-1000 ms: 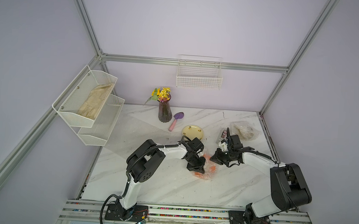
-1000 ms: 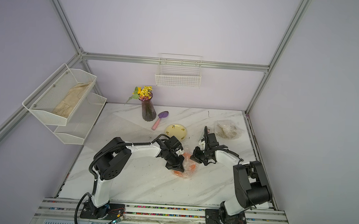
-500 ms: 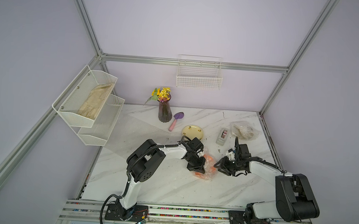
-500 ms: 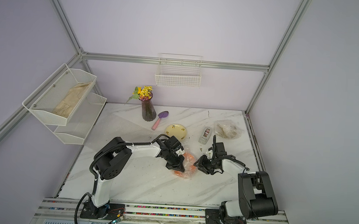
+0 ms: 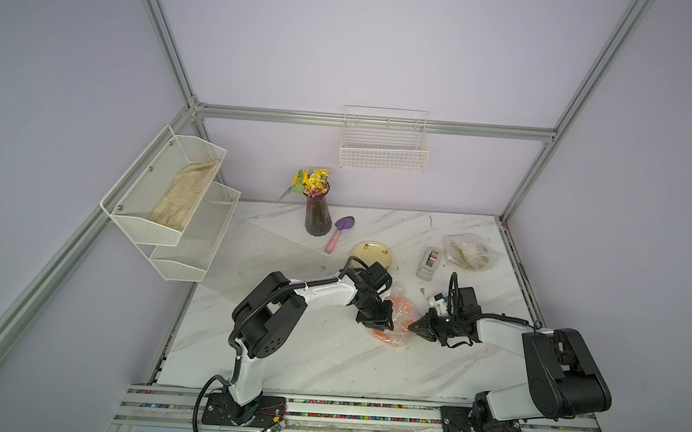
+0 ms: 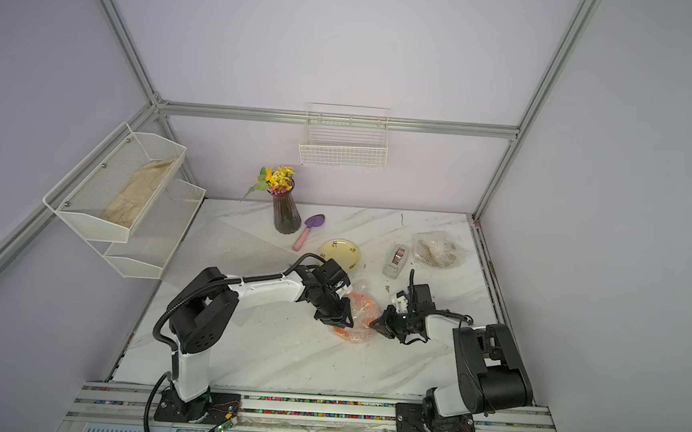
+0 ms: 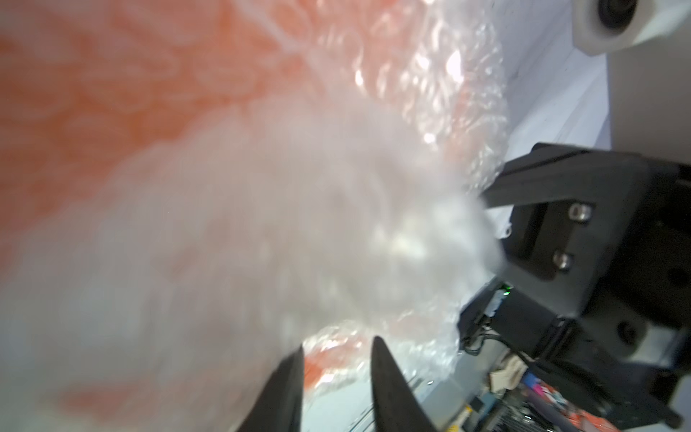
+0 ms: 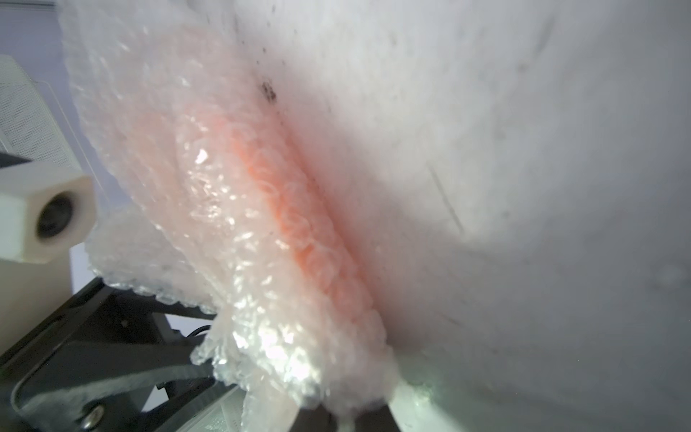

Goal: Wrap dinner plates in bubble wrap
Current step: Pick up the bubble wrap from the center of the board, then place the bubble wrap at the center of the board, then move the bubble wrap to the center of the board.

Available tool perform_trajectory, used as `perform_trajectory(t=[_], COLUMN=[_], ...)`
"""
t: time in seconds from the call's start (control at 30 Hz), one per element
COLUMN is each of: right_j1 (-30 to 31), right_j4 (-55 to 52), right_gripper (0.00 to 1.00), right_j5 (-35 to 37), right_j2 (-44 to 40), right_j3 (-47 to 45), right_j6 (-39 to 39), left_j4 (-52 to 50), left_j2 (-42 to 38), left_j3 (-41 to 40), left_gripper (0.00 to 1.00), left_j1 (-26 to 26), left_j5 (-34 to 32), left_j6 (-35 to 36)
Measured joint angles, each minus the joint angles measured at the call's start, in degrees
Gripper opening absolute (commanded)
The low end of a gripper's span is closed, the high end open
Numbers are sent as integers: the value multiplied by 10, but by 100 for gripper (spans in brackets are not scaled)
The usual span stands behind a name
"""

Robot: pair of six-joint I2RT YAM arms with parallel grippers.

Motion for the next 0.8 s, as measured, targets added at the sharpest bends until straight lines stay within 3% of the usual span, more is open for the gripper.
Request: perform_trajectory(t=[0.2,0.47,0.63,0.8], right_j1=[-3,-69,-154,-236], right_j4=[-37,-60,-59,-61], right_gripper=[2,0,0,0], right_j5=[7,4,11,33], right_j2=[-43,-65,26,146], right_j3=[33,175,293,401], right_j6=[7,34,43,46], left_j4=[-111,-207,-221,-224], left_j2=[-63,-126,-107,-50], left_j3=[69,94,67,42], left_gripper=[55,67,75,80], left_j1=[40,160,243,292], left_j5=[-72,-214,-278,-330], left_j6=[37,111,160,191])
